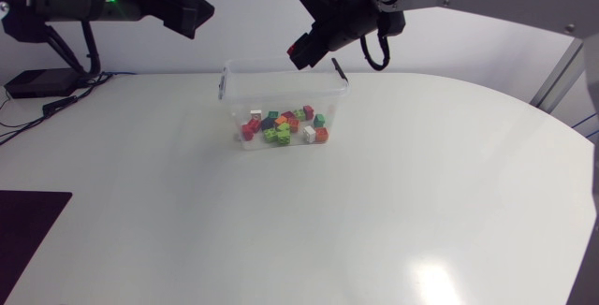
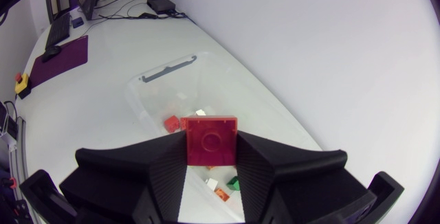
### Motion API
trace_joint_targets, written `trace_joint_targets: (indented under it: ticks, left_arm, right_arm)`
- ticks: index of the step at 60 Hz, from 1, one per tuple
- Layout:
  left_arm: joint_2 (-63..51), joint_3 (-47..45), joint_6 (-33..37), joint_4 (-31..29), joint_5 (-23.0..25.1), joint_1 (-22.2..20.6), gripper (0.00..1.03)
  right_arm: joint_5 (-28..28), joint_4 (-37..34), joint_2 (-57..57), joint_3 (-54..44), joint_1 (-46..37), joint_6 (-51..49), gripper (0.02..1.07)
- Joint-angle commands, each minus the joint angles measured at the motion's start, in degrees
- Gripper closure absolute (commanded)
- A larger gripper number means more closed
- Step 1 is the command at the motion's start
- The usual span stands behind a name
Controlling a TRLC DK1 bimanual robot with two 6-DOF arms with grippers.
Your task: Place the duplo bricks in the container
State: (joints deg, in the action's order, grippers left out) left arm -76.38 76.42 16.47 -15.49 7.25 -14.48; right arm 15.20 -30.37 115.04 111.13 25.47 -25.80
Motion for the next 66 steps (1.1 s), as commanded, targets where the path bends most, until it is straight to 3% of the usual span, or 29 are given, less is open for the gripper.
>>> trace_joint_targets:
  ticks: [1, 12, 18, 20, 21, 23, 25, 26, 37, 48, 66]
  left_arm:
    - [3.8, -3.2, -1.6, 1.2, 0.2, 0.9, 0.04]
    - [9.3, -8.8, -1.4, 2.4, 0.1, 1.2, 0.04]
    - [11.7, -11.4, -1.4, 2.5, 0.1, 2.3, 0.04]
    - [12.7, -12.5, -1.4, 2.7, 0.1, 2.6, 0.04]
    - [13.2, -13.4, -1.3, 2.7, 0.1, 2.6, 0.04]
    - [13.9, -14.3, -1.3, 2.9, 0.1, 2.6, 0.04]
    - [14.9, -15.4, -1.3, 3.3, 0.1, 2.6, 0.04]
    - [15.3, -15.9, -1.3, 3.4, 0.1, 2.6, 0.04]
    - [22.9, -23.0, -1.4, 6.8, -0.4, 3.5, 0.04]
    - [30.3, -30.5, -1.6, 12.0, -3.5, 4.3, 0.04]
    - [40.9, -38.3, -1.9, 12.1, -3.7, 7.8, 0.04]
  right_arm:
    - [0.2, 1.5, 3.7, 4.3, 0.2, 2.5, 0.79]
    - [-0.5, 2.0, 10.9, 12.5, 0.5, 4.8, 0.79]
    - [-2.8, 1.5, 16.6, 18.5, 0.7, 5.1, 0.72]
    - [-3.1, 0.8, 18.5, 20.3, 0.8, 5.0, 0.58]
    - [-3.5, 0.2, 19.8, 21.3, 0.9, 4.9, 0.41]
    - [-3.9, 0.2, 20.4, 21.5, 1.0, 4.8, 0.23]
    - [-3.9, 0.2, 20.7, 21.3, 1.2, 4.5, 0.07]
    - [-4.0, 0.2, 20.8, 21.2, 1.2, 4.4, 0.05]
    - [-6.9, 4.1, 17.4, 16.7, 0.8, 4.8, 0.06]
    - [-11.9, 13.7, 4.5, 1.0, 0.0, 5.5, 0.06]
    - [-23.6, 26.1, -17.7, -25.1, -2.3, 6.5, 0.06]
